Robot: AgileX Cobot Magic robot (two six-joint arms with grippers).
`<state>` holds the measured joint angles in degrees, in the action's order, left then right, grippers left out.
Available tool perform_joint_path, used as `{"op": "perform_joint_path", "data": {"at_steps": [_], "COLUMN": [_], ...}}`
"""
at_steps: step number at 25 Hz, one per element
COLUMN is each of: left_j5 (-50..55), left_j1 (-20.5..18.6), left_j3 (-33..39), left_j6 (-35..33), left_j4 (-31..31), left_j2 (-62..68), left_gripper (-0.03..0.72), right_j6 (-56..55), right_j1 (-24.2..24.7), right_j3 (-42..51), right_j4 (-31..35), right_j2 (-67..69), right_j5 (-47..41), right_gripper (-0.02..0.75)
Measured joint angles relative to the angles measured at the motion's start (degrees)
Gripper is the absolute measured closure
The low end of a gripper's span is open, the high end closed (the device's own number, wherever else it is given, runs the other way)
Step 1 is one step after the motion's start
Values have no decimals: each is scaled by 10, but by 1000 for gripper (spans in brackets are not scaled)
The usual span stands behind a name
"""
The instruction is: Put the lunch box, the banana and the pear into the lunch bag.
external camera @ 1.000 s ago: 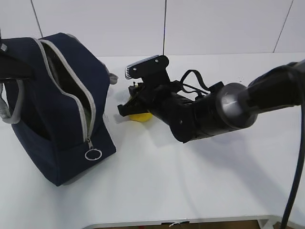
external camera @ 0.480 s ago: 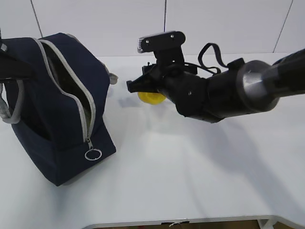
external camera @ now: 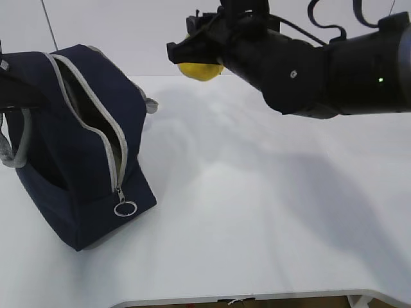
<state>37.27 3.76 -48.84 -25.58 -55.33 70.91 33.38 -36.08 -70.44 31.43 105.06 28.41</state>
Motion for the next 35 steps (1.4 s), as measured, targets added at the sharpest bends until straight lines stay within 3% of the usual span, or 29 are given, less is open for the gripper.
{"op": "perform_joint_path", "data": {"at_steps": [9, 12, 22, 31, 35], "left_j5": [0, 1, 1, 1, 1], "left_j1": [0, 0, 0, 0, 0], "left_j3": [0, 0, 0, 0, 0], "left_j6": [0, 0, -1, -1, -13], "left_j4": [7, 7, 7, 8, 8], "left_j2": [0, 0, 0, 0, 0], "left_gripper": [686, 686, 686, 686, 686], "right_j6": [-180, -212, -267, -302, -314], "right_j1": [-25, -44, -58, -71, -80], "right_j3": [0, -6, -81, -85, -85], "right_j4": [-314, -382, -410, -436, -477], "right_j2": [-27, -27, -6, 10, 10], "right_j5": [-1, -1, -2, -5, -9], "right_gripper": [561, 561, 561, 561, 561]}}
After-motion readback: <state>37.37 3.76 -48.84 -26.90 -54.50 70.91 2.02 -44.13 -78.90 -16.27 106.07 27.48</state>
